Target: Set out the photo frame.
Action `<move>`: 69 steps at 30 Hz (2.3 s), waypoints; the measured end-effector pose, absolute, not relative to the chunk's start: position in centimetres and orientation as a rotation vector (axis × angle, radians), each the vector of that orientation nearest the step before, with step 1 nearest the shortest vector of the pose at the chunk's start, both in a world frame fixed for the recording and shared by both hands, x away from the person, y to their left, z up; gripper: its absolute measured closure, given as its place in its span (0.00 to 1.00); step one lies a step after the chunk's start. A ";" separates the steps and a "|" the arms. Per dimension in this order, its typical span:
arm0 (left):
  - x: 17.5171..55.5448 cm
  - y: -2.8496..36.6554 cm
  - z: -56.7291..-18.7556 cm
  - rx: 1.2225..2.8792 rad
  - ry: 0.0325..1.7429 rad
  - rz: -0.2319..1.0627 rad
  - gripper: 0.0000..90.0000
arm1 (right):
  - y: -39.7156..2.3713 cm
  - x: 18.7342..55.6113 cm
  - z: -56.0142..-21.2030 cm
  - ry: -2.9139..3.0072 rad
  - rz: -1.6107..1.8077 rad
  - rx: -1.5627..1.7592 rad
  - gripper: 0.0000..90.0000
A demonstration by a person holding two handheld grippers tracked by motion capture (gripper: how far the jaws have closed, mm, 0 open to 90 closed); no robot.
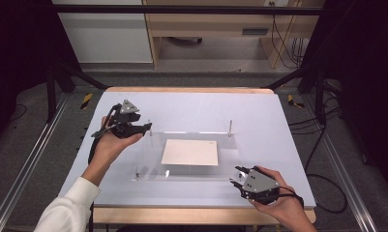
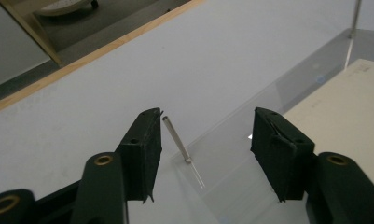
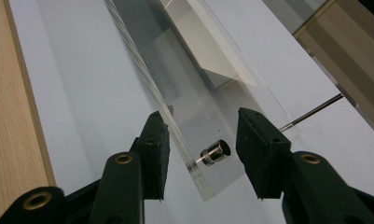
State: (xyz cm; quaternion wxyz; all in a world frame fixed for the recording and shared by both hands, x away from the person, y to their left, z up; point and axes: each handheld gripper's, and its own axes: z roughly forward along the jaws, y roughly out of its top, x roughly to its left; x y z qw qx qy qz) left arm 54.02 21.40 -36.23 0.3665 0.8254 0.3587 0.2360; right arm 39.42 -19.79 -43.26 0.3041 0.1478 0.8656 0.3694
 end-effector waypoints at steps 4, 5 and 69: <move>52.2 21.0 -35.6 2.104 0.848 0.560 0.37 | -19.8 39.8 -42.6 2.310 0.987 0.408 0.62; 51.8 20.8 -35.5 2.118 0.833 0.554 0.34 | -19.9 39.9 -42.5 2.314 0.985 0.405 0.62; 40.7 18.2 -36.9 2.349 0.348 0.924 0.79 | -20.3 42.5 -38.1 2.328 1.086 0.560 0.65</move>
